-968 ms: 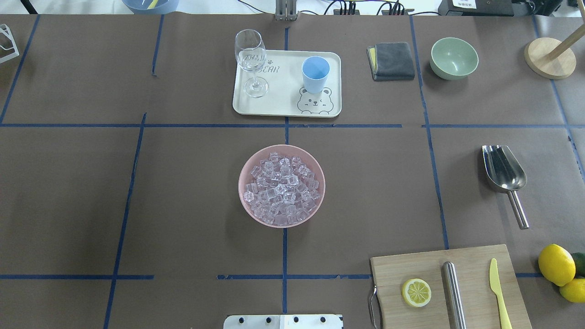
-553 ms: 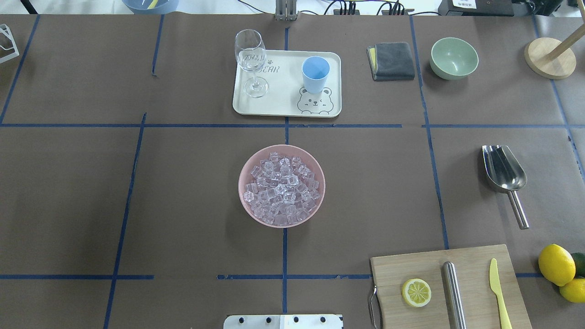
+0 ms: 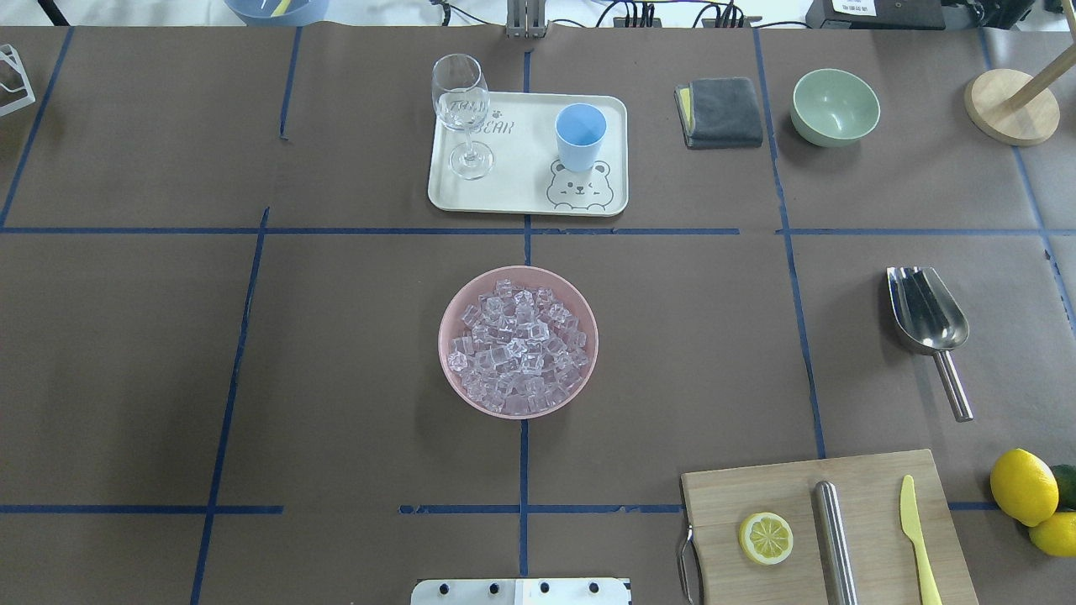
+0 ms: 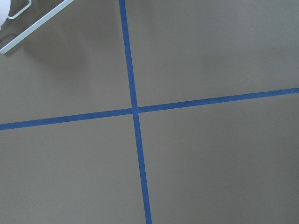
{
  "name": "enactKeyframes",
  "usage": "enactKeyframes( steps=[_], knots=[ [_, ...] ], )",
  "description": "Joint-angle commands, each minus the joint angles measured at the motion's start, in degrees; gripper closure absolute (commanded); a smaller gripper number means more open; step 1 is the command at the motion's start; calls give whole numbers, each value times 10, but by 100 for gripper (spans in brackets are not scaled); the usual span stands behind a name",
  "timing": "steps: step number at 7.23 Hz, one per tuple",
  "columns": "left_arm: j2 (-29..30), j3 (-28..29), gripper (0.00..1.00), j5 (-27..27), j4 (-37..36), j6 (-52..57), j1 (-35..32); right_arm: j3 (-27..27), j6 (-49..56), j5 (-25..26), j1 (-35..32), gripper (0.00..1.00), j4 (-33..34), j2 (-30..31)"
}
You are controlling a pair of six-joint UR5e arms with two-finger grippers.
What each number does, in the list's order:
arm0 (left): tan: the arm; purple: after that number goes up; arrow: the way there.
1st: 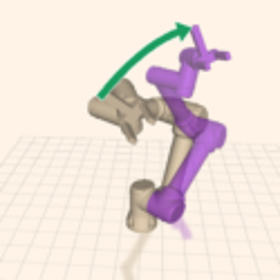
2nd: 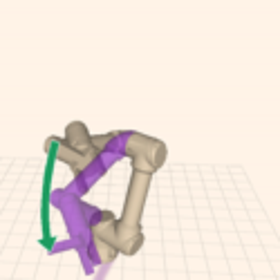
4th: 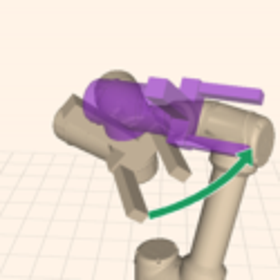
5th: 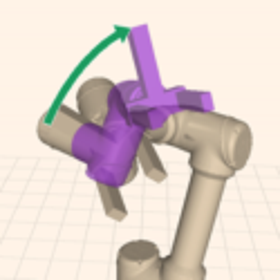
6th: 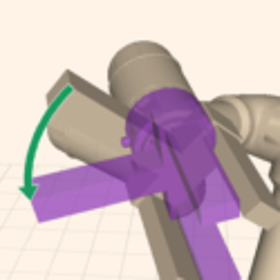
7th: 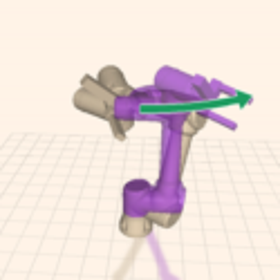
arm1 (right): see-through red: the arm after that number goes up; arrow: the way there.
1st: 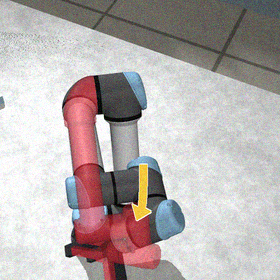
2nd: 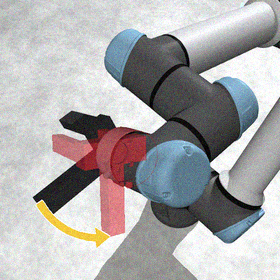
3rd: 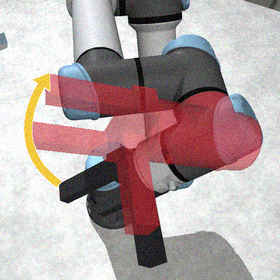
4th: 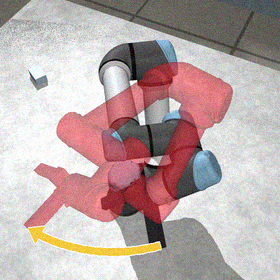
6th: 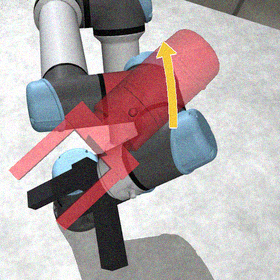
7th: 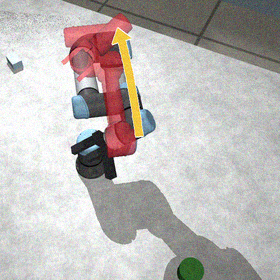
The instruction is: Put ice in cup with scoop
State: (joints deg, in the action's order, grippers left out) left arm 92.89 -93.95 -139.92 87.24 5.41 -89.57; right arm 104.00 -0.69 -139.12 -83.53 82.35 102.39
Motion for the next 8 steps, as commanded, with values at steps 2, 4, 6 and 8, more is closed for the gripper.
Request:
enactKeyframes(
  steps=[2,4,6,8],
  knots=[
    [-2,-5,0,1,0,1,6,-1,-1,-9,0,0,-19,11],
    [-2,-5,0,0,2,-1,18,1,-5,-45,0,0,-34,18],
    [-3,-7,0,0,2,-1,19,5,-36,-75,1,0,-47,28],
    [-3,-10,0,0,2,-1,22,5,-97,-76,26,3,-123,37]
  ],
)
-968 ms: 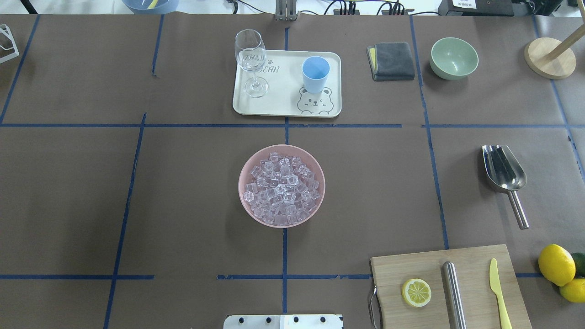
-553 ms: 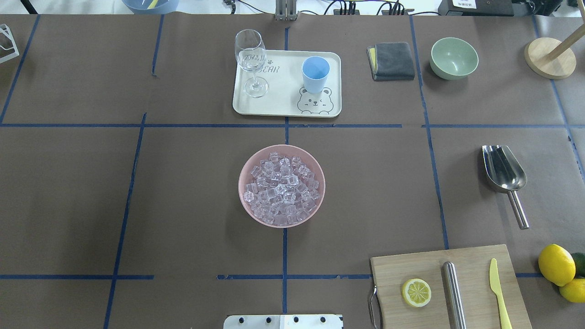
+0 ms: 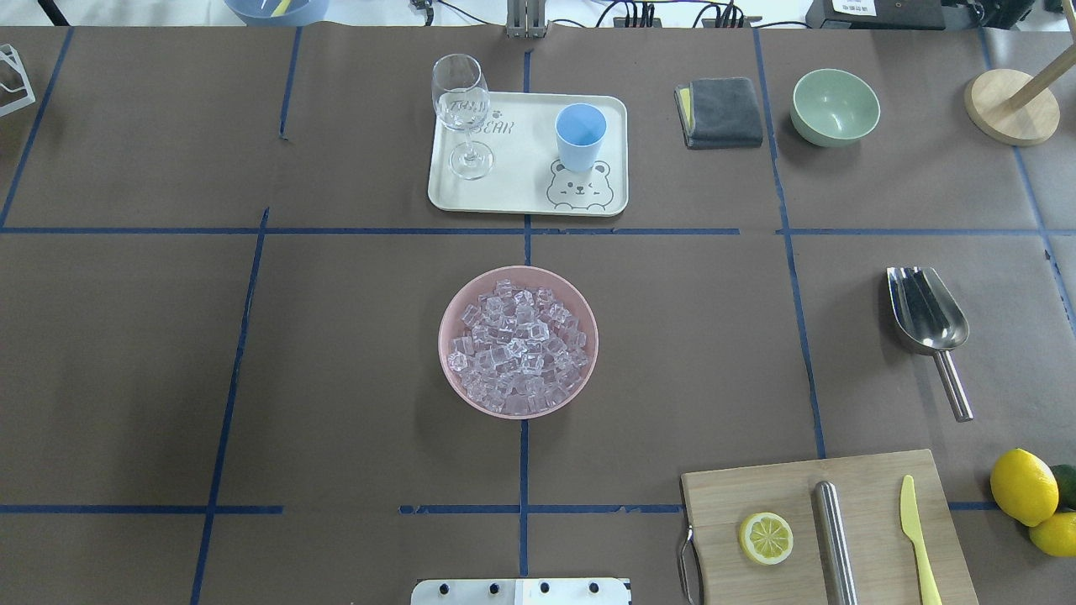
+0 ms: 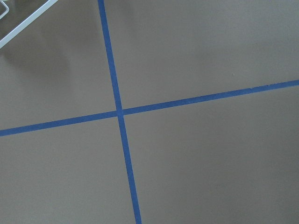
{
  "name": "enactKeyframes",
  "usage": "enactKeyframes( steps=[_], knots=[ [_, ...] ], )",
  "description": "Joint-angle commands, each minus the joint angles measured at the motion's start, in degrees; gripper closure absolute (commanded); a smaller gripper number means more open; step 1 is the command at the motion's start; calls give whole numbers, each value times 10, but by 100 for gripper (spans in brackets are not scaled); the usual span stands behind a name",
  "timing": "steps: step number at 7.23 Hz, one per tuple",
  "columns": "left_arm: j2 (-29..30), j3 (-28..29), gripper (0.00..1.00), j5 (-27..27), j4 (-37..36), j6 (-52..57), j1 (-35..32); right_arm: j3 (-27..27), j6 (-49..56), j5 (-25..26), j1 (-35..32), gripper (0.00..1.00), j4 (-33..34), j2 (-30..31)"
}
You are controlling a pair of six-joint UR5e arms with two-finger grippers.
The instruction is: Put ice in cup with scoop
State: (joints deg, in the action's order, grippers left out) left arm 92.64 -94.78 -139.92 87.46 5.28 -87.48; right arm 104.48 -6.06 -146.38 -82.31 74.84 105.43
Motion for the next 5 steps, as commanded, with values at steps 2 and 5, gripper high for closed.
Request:
enactKeyframes(
  steps=[2,5],
  knots=[
    [-1,-8,0,0,-2,-1,2,-1,-198,32,93,6,-171,15],
    [-4,-8,0,0,0,-1,2,-1,-402,155,244,4,-281,14]
  ],
)
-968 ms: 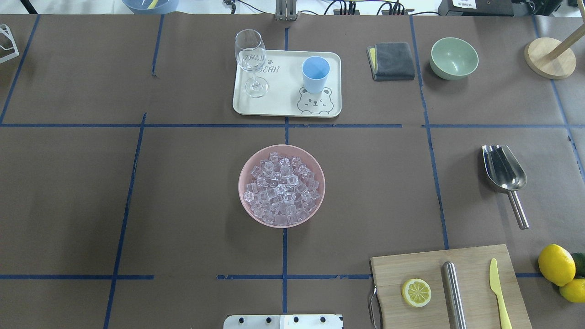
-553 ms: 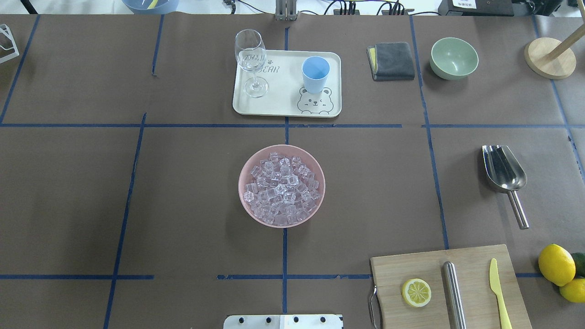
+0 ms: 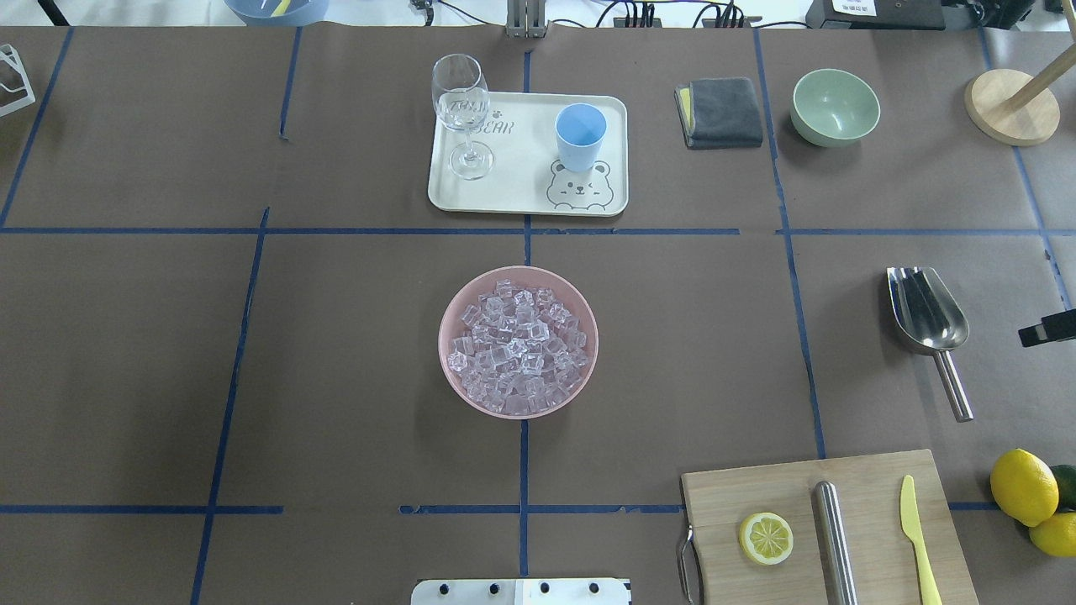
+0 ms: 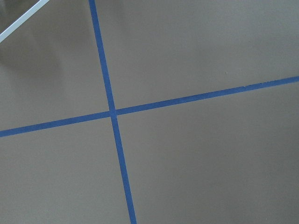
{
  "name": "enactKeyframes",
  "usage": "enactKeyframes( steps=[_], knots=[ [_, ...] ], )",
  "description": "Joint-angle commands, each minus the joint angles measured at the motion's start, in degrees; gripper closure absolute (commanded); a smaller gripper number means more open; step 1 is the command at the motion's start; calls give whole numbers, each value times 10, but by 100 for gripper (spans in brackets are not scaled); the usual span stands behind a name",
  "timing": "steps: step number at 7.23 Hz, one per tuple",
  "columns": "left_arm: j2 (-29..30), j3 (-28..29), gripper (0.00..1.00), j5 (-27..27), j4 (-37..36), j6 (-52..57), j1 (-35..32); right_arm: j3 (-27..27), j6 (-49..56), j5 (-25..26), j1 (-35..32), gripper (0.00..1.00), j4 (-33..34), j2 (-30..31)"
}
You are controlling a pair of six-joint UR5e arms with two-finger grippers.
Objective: Put ice in cup with scoop
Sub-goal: 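Lower the right gripper onto the metal scoop handle and close it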
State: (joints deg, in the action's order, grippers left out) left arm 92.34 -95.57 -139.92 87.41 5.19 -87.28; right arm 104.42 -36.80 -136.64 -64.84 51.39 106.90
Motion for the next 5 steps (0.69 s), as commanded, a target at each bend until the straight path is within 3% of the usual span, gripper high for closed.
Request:
enactKeyframes(
  steps=[1,2,5],
  knots=[
    [0,-1,0,0,0,1,0,2,-153,100,116,2,-78,-2],
    [-1,-1,0,0,0,1,0,3,-177,143,155,2,-83,-1],
    [-1,-1,0,0,0,2,4,3,-196,183,200,4,-85,15]
  ],
)
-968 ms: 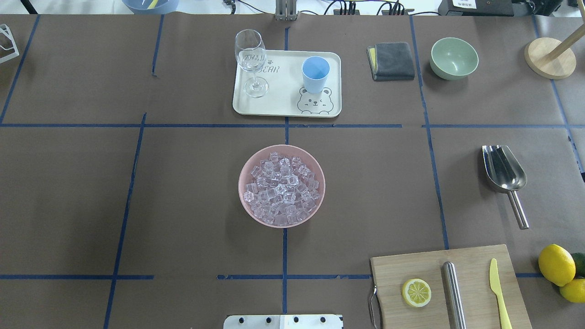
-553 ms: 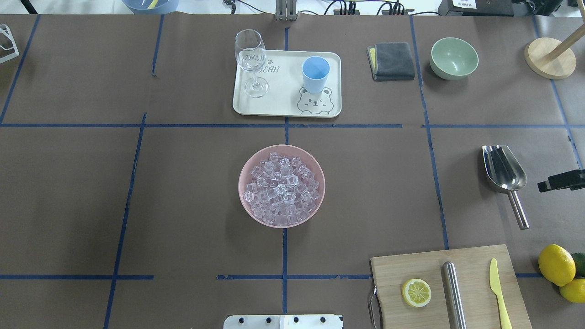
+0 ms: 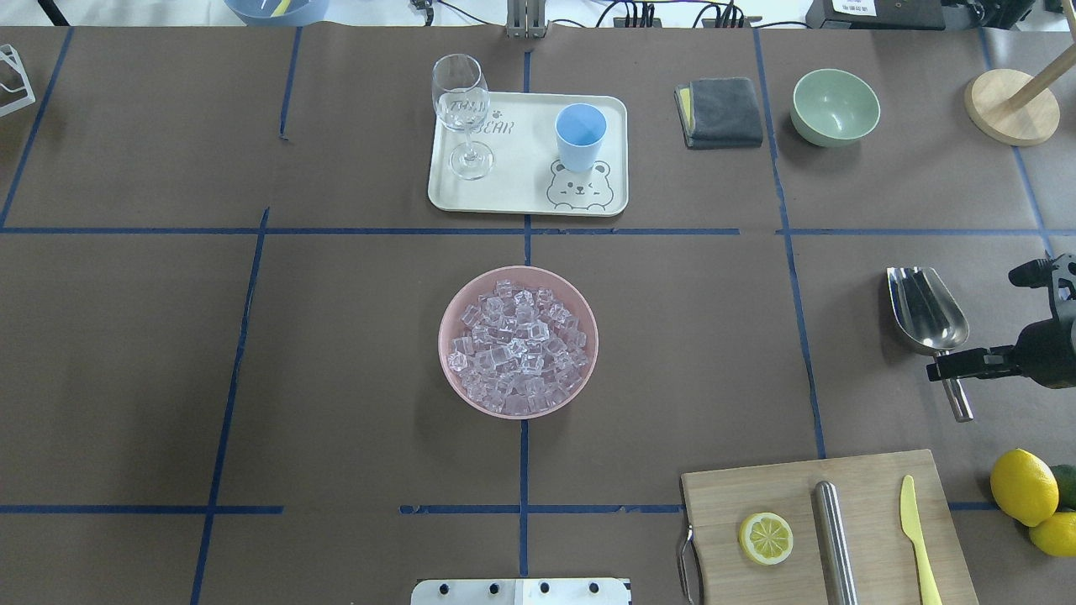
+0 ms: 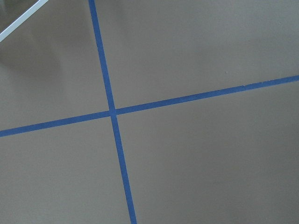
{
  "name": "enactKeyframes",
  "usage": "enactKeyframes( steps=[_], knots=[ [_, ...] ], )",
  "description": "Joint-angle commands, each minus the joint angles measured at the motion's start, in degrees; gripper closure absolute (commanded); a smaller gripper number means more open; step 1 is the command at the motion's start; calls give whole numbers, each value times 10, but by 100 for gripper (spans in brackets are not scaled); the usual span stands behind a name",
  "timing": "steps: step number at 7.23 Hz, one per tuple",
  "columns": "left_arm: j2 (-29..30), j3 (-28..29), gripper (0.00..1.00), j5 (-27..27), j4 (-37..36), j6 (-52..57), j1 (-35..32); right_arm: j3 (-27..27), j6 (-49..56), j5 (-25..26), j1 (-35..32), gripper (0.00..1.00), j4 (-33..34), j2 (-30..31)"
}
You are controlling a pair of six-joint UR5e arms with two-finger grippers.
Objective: Put ice in cup with scoop
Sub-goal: 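Lower the right gripper onto the metal scoop handle and close it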
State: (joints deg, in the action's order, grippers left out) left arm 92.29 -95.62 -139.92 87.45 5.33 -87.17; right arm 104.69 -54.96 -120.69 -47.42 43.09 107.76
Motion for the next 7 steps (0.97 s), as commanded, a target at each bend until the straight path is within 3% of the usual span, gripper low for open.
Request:
enactKeyframes(
  steps=[1,2,4,5,7],
  knots=[
    [0,0,0,0,0,0,2,1,-27,43,48,4,-2,6],
    [0,0,0,0,0,0,2,0,-27,45,51,6,-2,10],
    [-3,0,0,0,0,0,3,-3,-26,46,61,30,-2,10],
    [-4,0,0,0,0,0,3,-3,-25,46,60,42,-2,11],
    [-4,0,0,0,0,1,3,0,-20,46,58,77,-2,11]
  ],
)
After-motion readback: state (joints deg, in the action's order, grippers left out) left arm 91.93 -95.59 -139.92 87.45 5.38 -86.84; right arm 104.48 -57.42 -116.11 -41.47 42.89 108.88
